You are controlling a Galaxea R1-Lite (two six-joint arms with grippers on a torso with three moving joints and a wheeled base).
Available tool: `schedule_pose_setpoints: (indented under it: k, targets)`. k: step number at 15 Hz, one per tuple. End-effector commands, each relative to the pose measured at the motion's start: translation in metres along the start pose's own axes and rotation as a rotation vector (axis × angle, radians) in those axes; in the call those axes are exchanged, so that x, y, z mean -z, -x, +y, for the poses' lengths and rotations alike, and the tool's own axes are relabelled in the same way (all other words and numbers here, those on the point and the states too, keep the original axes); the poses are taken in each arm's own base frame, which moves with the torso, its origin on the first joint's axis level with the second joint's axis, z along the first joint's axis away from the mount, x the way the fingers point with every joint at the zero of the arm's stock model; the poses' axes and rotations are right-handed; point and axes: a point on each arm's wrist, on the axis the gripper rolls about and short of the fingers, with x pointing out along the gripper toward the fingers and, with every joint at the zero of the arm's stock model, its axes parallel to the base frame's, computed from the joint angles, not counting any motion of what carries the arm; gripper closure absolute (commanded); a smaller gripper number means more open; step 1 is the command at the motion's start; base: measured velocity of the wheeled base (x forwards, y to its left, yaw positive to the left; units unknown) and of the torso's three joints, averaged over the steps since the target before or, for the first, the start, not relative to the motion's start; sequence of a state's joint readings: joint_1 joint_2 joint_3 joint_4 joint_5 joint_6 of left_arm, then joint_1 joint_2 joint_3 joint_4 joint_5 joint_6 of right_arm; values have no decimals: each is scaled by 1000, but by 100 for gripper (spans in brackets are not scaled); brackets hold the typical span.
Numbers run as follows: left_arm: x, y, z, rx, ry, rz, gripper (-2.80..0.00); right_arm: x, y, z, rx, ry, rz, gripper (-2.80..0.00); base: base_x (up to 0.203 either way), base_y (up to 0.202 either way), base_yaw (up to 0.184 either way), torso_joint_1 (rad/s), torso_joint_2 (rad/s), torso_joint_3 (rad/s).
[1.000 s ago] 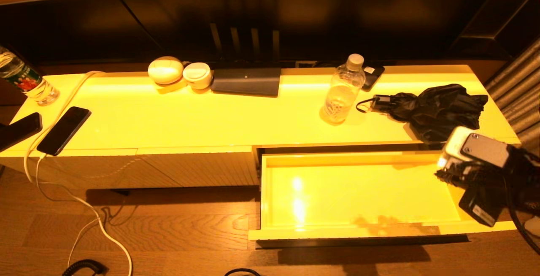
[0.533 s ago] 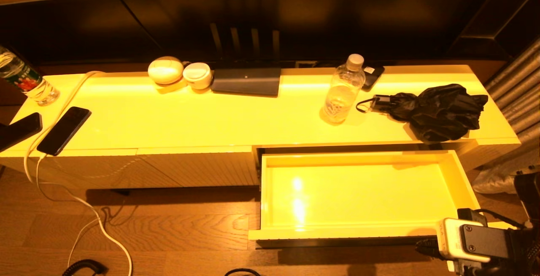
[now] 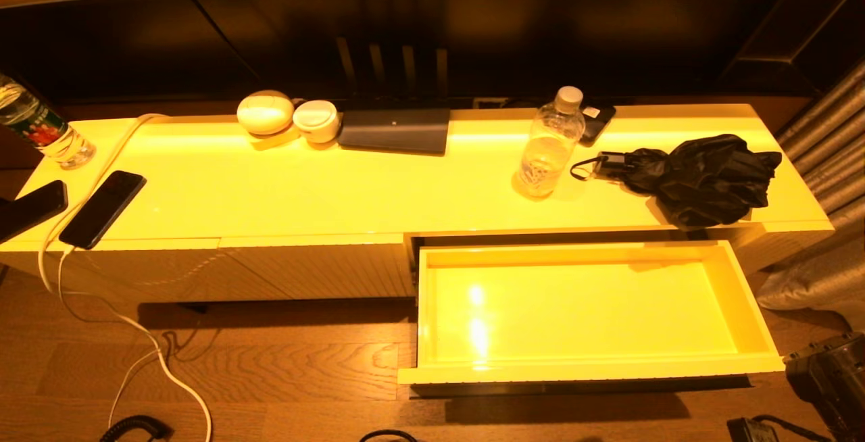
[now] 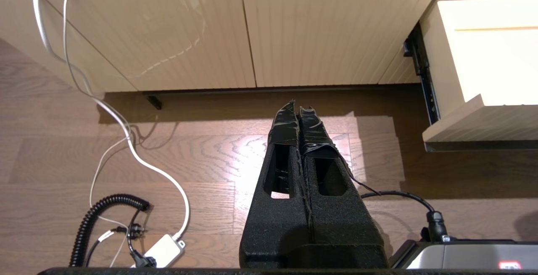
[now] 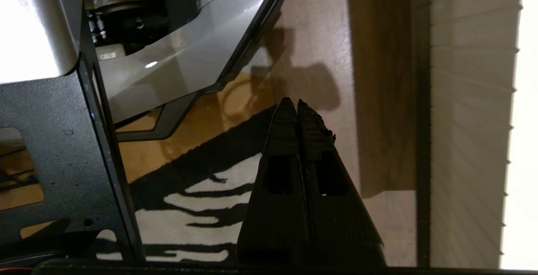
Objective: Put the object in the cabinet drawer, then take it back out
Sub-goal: Close the drawer
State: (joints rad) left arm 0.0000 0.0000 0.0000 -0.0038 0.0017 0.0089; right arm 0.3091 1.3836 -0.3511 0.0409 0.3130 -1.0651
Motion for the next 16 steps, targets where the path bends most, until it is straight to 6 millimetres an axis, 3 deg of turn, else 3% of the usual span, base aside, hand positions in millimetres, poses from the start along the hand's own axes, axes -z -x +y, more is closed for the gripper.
schedule_pose_setpoints:
  k: [1, 6, 9, 16]
  targets:
    - [0, 0, 0, 0, 0, 1, 0, 4, -14, -3, -68, -22, 38, 0, 0, 0, 0, 0, 0, 0]
    - [0, 0, 0, 0, 0, 1, 0, 9, -40, -21, -115, -66, 85, 0, 0, 0, 0, 0, 0, 0]
    - [0, 0, 0, 0, 0, 1, 0, 6, -47, -48, -24, -81, 99, 0, 0, 0, 0, 0, 0, 0]
    - [0, 0, 0, 0, 0, 1, 0, -1, -59, -87, 151, -55, 149, 0, 0, 0, 0, 0, 0, 0]
